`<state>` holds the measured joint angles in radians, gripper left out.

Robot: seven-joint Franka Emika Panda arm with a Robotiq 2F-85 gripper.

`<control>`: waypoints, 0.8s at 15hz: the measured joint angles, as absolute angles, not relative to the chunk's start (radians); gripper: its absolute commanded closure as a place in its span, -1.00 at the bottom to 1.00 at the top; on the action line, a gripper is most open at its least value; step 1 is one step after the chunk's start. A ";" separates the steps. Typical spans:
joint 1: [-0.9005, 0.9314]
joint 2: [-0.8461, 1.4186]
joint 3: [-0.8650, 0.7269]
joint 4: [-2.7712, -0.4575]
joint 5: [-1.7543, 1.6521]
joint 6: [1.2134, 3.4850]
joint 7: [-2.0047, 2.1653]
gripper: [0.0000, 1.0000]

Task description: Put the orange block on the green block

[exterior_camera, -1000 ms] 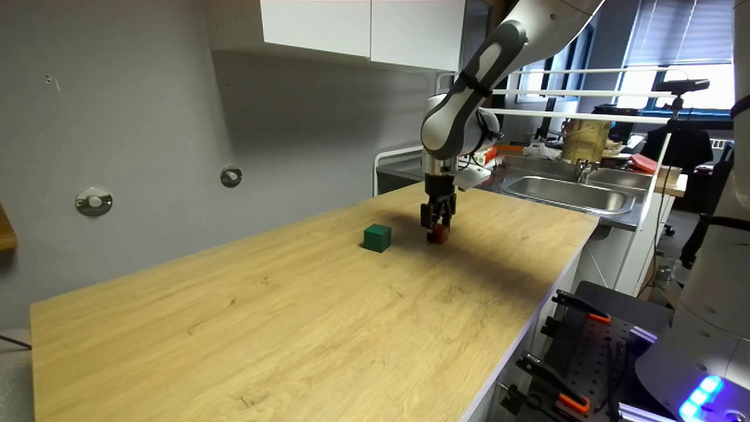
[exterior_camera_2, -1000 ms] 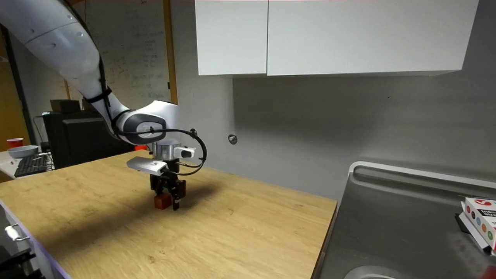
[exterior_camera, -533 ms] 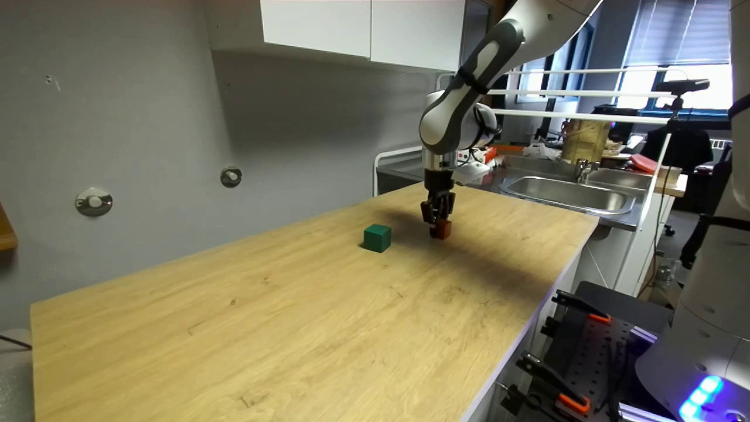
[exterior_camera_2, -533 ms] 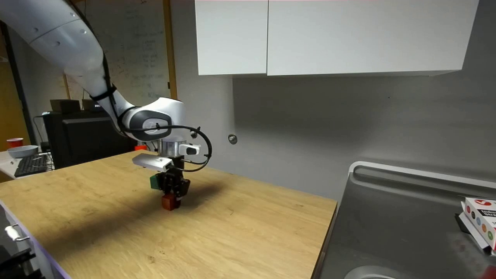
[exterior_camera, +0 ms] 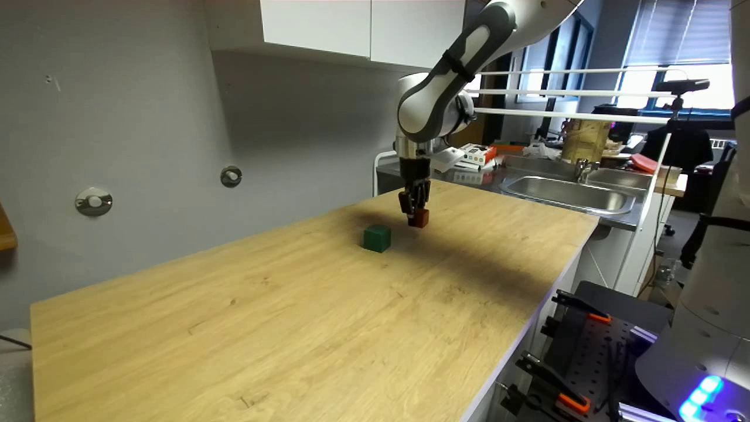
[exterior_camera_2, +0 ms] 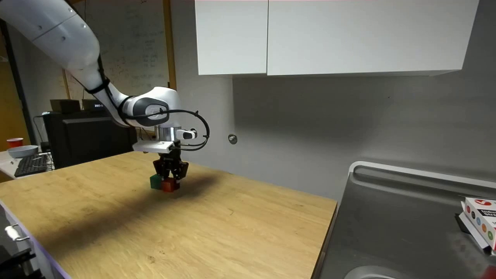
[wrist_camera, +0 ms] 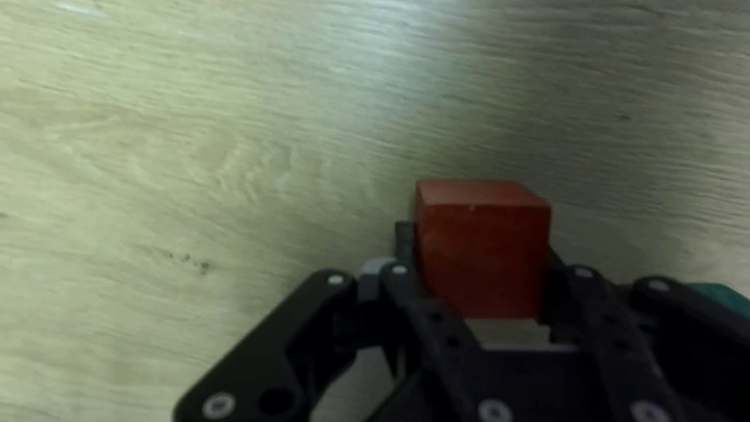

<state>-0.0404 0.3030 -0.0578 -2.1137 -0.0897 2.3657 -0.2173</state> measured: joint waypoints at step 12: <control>0.100 0.355 0.022 -1.951 -0.190 2.250 -0.190 0.59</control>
